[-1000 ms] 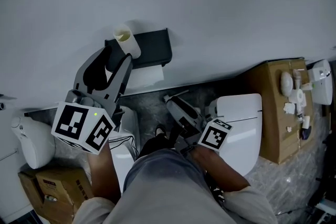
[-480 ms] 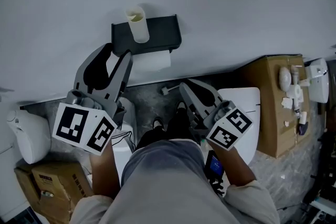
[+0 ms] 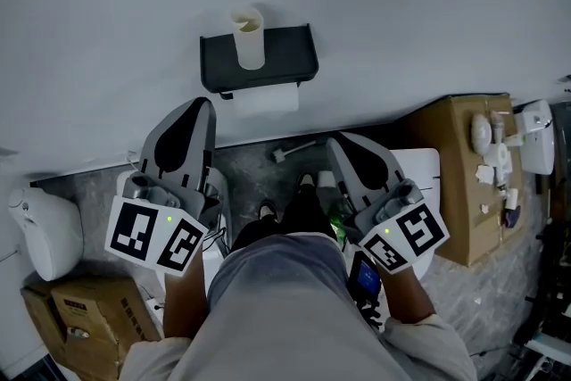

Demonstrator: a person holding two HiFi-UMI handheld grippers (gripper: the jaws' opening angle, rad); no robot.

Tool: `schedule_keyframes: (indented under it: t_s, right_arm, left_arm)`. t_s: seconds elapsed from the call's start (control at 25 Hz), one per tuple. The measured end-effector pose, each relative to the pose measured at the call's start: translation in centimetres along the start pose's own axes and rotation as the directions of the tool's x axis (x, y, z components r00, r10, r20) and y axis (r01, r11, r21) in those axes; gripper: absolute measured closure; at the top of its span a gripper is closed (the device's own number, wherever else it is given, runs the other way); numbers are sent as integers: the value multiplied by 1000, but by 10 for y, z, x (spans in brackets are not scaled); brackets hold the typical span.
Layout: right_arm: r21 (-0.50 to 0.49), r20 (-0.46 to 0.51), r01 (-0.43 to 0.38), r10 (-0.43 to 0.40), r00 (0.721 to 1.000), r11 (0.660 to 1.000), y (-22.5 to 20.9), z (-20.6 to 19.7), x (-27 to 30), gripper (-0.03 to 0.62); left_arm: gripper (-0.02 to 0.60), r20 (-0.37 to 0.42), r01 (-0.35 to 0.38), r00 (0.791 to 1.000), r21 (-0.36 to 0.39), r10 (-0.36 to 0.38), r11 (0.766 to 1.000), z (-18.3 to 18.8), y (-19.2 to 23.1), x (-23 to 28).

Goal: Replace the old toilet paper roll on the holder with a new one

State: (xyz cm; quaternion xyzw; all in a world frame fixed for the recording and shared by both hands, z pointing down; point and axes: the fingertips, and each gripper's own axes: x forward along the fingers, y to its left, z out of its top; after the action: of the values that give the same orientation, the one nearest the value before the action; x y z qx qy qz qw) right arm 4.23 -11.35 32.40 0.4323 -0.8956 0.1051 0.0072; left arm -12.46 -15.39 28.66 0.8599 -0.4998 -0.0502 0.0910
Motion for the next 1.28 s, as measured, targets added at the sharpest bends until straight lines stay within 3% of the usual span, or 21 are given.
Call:
schedule_keyframes:
  t_s: [0.72,1.28]
  right_arm:
    - [-63,9,61,-61,998,996,36,17,-34,577]
    - [-110,60,131,-125,990,985,43,33,-36,577]
  left_arm:
    - [575,30,67,997,-40,-66,997,-17,-36,-33]
    - [577,33,70,997,-49,-68,996,-18,-38,-39]
